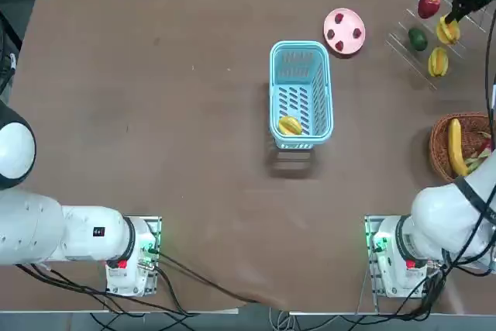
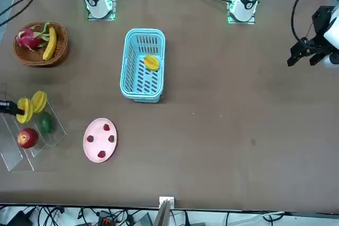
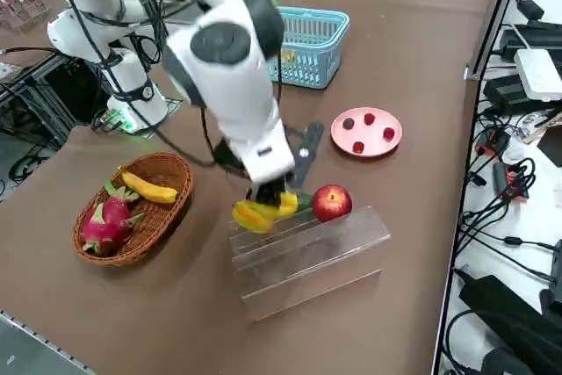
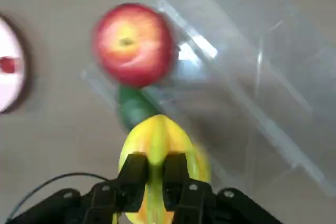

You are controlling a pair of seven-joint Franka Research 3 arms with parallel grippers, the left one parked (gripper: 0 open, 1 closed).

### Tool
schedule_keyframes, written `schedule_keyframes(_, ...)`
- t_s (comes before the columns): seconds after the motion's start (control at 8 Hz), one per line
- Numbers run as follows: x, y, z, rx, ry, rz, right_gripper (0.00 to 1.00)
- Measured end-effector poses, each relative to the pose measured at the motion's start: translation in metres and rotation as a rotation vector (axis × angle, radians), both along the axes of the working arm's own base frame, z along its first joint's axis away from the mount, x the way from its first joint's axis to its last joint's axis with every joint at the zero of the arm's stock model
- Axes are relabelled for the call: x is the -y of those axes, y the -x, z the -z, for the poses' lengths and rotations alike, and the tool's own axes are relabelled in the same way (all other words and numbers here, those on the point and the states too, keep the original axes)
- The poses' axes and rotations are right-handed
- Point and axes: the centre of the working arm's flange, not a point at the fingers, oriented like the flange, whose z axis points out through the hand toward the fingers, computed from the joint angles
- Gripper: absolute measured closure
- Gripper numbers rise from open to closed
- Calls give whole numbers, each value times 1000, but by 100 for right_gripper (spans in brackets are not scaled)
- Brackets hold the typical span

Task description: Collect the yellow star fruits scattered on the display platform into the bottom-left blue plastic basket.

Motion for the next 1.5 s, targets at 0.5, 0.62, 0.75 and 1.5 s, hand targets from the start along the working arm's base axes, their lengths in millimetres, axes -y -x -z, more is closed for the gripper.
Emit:
schedule_keyframes(0.5,-139,33,-90,-213,-83,71,79)
schedule_keyframes(0.62,-190,37,-93,-247,-72,110,79)
schedule_keyframes(0.75,-252,41,-94,-282,-41,152,79)
schedule_keyframes(1.5,-587,123,-37,-224,86,368,79)
